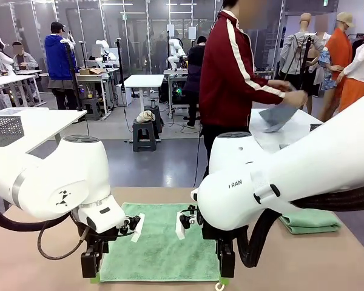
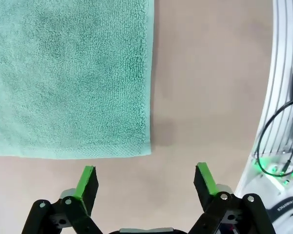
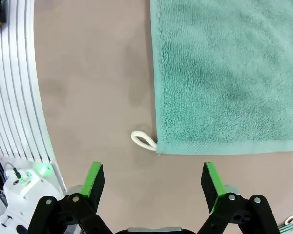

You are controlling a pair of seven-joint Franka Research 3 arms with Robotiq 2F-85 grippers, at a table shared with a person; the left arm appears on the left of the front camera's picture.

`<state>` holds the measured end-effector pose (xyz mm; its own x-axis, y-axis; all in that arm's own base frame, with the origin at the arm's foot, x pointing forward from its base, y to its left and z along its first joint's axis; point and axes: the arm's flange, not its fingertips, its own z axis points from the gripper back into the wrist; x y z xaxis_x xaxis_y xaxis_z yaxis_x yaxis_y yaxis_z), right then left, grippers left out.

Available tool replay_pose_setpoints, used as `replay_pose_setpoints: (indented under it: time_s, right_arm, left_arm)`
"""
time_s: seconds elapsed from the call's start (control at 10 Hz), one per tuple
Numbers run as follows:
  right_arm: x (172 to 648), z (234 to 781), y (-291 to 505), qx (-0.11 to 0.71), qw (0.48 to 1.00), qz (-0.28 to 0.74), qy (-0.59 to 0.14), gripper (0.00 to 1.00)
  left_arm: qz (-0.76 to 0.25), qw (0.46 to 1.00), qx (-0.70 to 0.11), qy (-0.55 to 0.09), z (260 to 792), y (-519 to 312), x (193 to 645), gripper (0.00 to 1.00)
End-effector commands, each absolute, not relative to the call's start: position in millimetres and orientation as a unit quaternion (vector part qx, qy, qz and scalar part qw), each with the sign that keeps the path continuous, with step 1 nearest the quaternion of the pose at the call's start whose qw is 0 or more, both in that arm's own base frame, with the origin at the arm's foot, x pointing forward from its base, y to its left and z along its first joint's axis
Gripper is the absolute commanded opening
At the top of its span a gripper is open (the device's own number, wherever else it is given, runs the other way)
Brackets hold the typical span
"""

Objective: Fold the towels and place them in the basket.
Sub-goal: When a person lays out a Towel with hook on the table, fold it in half twice.

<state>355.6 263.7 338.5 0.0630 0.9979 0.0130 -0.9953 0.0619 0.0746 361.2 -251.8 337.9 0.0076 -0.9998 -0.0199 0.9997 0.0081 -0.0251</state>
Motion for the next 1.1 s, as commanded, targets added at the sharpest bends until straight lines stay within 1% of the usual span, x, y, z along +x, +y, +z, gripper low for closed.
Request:
replay_pose_setpoints:
  time_s: [0.0,0.1,0.5,1.0]
  right_arm:
    - [353,330,264,0.006,0.742,0.669,0.035,1.0]
    - [354,322,262,-0.01,0.742,0.669,0.032,1.0]
    - [362,303,268,-0.008,0.739,0.673,0.022,1.0]
    - [365,296,271,-0.007,0.734,0.679,0.008,1.0]
  left_arm:
    - [-0.694,0.719,0.015,0.01,326,-249,351,1.0]
    - [-0.699,0.715,0.018,0.011,319,-247,349,1.0]
    - [-0.703,0.71,0.029,-0.008,300,-244,344,1.0]
    - [-0.711,0.702,0.037,-0.032,297,-248,347,1.0]
